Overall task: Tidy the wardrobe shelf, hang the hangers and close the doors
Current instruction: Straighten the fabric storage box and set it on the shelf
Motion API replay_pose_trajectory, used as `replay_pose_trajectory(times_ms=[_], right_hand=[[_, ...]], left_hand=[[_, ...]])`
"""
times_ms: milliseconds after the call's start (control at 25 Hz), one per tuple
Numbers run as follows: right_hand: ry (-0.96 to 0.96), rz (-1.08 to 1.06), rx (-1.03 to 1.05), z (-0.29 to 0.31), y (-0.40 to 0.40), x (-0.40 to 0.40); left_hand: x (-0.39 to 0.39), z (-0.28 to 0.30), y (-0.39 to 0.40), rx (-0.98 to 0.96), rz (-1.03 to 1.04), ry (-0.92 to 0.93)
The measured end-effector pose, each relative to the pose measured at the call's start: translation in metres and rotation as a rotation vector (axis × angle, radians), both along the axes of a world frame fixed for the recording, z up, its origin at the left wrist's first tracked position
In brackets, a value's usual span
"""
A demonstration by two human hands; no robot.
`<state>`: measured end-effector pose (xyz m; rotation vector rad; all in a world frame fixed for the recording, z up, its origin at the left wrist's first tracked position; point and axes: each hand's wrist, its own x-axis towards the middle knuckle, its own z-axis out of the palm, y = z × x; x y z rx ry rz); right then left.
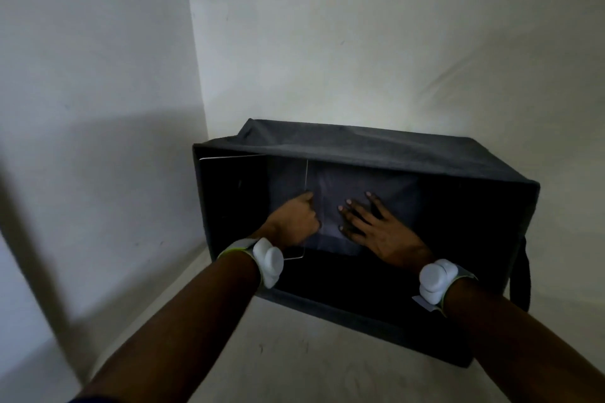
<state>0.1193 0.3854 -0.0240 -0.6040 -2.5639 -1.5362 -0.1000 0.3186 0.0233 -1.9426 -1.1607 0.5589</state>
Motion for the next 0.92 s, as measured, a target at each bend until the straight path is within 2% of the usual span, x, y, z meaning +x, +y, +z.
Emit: replay_pose_trajectory(times_ms=[120,240,320,400,480,560,640,720,840,920], right_hand=[[0.049,0.018,0.034,0.003,0.0,-0.004],[0.018,0.054,-0.047,-0.003,0.007,-0.002],[0.0,0.084,-0.059,-0.004,0.01,0.0],[-0.011,0.096,-0.056,-0.004,0.009,-0.003],[-0.015,0.107,-0.053,-0.005,0.008,-0.007],[-0.017,0.124,-0.06,-0.006,0.007,-0.011],[-0.006,0.12,-0.083,-0.007,0.004,-0.014],[0.027,0.105,-0.084,-0.008,0.001,-0.018],[0.061,0.05,-0.087,-0.012,-0.005,-0.027],[0.075,-0.014,-0.12,-0.016,-0.01,-0.035]], left_hand=[[-0.006,0.003,0.002,-0.036,0.087,-0.025],[-0.022,-0.006,0.004,0.016,0.132,0.113],[-0.043,-0.005,-0.006,0.031,0.211,-0.039],[-0.062,-0.002,-0.018,0.145,0.152,-0.181],[-0.079,0.0,-0.03,0.092,0.085,-0.226],[-0.092,-0.006,-0.032,0.077,0.131,-0.198],[-0.099,-0.005,-0.038,0.136,0.041,-0.172],[-0.105,-0.011,-0.041,0.012,0.13,-0.196],[-0.108,-0.016,-0.048,0.078,0.089,-0.15],[-0.119,-0.026,-0.05,0.037,0.199,-0.139]])
